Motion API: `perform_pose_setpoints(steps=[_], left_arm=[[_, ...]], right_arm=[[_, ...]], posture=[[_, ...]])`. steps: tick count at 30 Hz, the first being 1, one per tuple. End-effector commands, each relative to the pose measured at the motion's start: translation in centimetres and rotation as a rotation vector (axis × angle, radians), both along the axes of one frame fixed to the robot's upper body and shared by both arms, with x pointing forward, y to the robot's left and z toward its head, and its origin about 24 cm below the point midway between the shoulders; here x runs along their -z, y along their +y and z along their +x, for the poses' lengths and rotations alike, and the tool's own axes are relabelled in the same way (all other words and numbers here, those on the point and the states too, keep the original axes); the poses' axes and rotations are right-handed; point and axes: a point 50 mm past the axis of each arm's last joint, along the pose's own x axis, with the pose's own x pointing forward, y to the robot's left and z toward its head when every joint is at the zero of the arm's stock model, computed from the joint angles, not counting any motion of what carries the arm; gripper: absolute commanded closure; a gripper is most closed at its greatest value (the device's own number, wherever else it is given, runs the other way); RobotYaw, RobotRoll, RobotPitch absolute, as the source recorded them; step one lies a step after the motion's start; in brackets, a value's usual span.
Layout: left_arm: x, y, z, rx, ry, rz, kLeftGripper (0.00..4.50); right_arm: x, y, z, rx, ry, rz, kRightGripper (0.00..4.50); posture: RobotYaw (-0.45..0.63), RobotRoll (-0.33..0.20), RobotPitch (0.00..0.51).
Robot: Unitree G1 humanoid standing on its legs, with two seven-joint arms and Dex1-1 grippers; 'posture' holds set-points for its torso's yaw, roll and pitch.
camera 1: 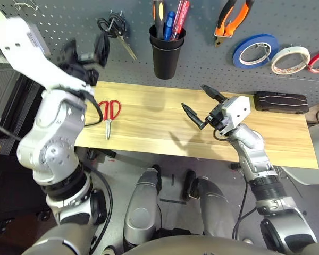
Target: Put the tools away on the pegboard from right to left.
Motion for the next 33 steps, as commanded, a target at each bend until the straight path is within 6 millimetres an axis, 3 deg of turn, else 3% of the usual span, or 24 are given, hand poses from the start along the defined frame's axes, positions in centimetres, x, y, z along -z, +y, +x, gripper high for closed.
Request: perform_pose_setpoints(steps=[1,8,17,26,33], left_arm=[[0.5,-0.1,-0.4,-0.002,-0.004,-0.004,0.02],[1.0,-0.1,0.0,-0.003,0.008,-0.016,0.02],[1.7,0.2,0.4,-0.006,0.033,-0.023,0.02],[6.8,2.6,1.8,-0.157,0.252,0.062,0.02],[10.5,4.9,3.2,-0.241,0.391,0.125,0.02]], right_arm=[[0.1,0.7,-0.2,0.061,0.045,0.027,0.00],[0.1,2.6,-0.7,0.213,0.203,0.171,0.00],[1.1,3.6,-0.9,0.177,0.321,0.093,0.00],[1.2,4.5,-1.3,-0.080,0.376,0.047,0.00],[0.3,4.5,-1.2,-0.158,0.407,0.085,0.00]], posture=[[0.30,0.000,0.320],[0.30,0.000,0.320],[0.29,0.000,0.315],[0.27,0.000,0.324],[0.26,0.000,0.344]])
